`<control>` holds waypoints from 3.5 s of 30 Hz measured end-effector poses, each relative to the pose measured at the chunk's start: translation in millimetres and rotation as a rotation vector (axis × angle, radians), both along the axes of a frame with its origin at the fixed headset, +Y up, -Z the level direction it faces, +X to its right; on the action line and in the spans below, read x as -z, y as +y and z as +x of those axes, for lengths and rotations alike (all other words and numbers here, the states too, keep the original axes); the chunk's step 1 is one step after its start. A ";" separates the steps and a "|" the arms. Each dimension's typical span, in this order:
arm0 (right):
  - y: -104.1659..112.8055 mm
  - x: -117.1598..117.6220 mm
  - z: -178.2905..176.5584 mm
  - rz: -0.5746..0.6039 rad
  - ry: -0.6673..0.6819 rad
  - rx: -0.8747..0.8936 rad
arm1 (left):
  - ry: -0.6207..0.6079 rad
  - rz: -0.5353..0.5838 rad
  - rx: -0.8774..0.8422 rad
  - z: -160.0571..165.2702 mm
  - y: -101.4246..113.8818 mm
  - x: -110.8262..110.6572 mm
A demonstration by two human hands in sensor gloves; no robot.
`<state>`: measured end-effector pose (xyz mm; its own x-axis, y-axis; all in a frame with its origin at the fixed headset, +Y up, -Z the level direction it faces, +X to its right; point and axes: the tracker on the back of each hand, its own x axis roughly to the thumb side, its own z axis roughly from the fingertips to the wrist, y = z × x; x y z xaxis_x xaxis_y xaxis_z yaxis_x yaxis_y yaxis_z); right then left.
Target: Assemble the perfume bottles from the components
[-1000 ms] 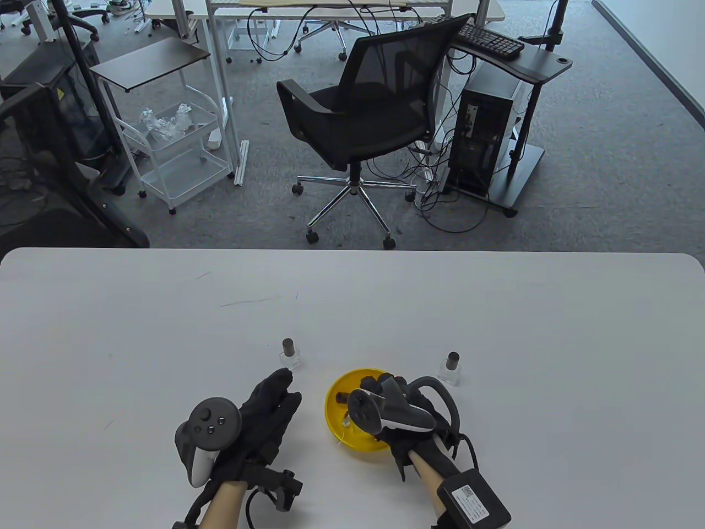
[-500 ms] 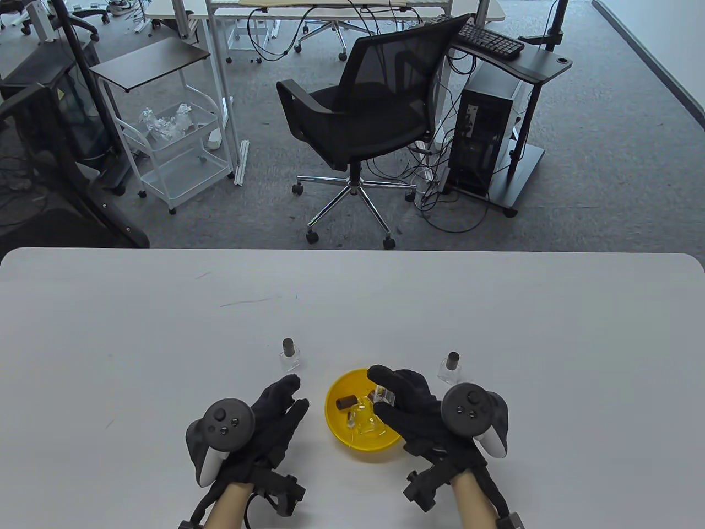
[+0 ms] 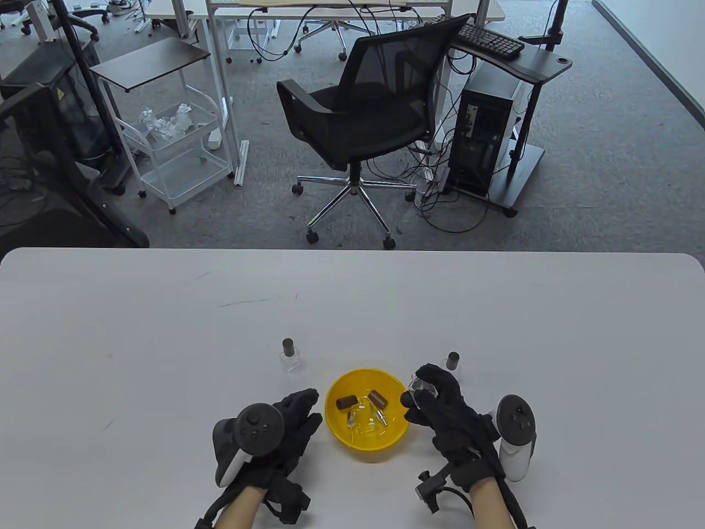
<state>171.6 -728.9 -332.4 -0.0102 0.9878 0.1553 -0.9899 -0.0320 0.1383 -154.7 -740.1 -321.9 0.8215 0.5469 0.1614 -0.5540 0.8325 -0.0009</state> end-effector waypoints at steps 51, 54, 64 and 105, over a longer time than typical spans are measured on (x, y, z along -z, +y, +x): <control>8.0 -7.1 19.4 -0.015 -0.053 0.163 | -0.294 0.043 0.992 135.4 -4.2 33.1; 7.3 -6.9 21.3 -0.020 -0.065 0.167 | -0.288 0.029 0.961 133.3 -5.0 35.4; 4.6 -6.5 21.4 -0.036 -0.071 0.171 | -0.283 0.026 0.966 136.1 -4.7 37.5; -6.1 -4.0 2.9 -0.126 0.051 0.197 | -0.176 0.286 0.187 74.2 30.3 -9.1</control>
<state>174.6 -735.0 -328.4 0.1892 0.9816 0.0265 -0.9669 0.1815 0.1793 -80.5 -709.8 -312.9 0.8490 0.3027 0.4330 -0.4047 0.8996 0.1645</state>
